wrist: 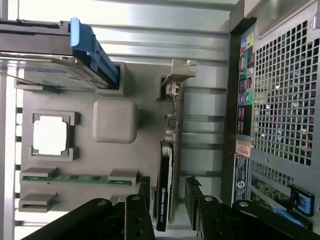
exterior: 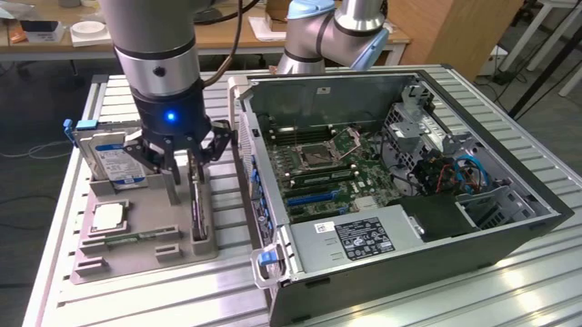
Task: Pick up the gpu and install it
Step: 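Pick up the gpu and move the gpu toward the slot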
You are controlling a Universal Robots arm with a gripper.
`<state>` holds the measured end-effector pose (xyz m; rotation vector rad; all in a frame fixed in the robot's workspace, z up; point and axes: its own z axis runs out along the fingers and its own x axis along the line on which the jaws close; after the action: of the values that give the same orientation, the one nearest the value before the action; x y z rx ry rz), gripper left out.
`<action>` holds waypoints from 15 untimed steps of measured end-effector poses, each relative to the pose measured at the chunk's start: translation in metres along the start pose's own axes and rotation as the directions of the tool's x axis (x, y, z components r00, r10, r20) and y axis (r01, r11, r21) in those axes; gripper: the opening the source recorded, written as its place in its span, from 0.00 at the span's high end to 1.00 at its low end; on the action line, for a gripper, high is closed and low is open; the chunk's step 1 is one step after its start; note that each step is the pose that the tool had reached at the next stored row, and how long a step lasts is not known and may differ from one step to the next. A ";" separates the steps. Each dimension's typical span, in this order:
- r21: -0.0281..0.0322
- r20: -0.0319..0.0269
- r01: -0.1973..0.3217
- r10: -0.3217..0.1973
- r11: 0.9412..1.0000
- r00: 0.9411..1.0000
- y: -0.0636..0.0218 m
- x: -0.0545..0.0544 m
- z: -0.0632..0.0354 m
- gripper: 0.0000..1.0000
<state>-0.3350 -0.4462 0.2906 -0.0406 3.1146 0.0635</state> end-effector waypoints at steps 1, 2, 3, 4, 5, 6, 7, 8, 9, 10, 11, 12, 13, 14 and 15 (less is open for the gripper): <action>0.000 0.000 0.000 0.000 1.000 1.000 -0.0001 0.000 0.0015 0.58; 0.000 0.000 0.000 0.000 1.000 1.000 -0.0001 0.000 0.0031 0.58; 0.000 0.000 -0.001 0.001 1.000 1.000 -0.0002 0.000 0.0046 0.58; 0.000 0.001 -0.001 0.001 1.000 1.000 -0.0003 0.000 0.0062 0.58; 0.000 0.001 -0.001 0.001 1.000 1.000 -0.0003 0.000 0.0078 0.58; 0.000 0.001 -0.001 0.001 1.000 1.000 -0.0004 0.000 0.0093 0.58; 0.000 0.001 -0.001 0.001 1.000 1.000 -0.0004 0.000 0.0108 0.58; 0.000 0.001 -0.001 0.001 1.000 1.000 -0.0005 0.000 0.0123 0.58; 0.000 0.001 -0.001 0.001 1.000 1.000 -0.0006 0.000 0.0140 0.58; 0.000 0.002 -0.001 0.001 1.000 1.000 -0.0006 0.000 0.0156 0.58; 0.000 0.002 -0.001 0.001 1.000 1.000 -0.0007 0.000 0.0171 0.58; 0.000 0.002 -0.001 0.001 1.000 1.000 -0.0008 0.001 0.0186 0.58; 0.000 0.002 -0.001 0.001 1.000 1.000 -0.0008 0.001 0.0201 0.58; 0.000 0.002 -0.001 0.001 1.000 1.000 -0.0009 0.001 0.0217 0.58; 0.000 0.003 -0.001 0.001 1.000 1.000 -0.0010 0.001 0.0234 0.58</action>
<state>-0.3350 -0.4462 0.2672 -0.0392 3.1120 0.0631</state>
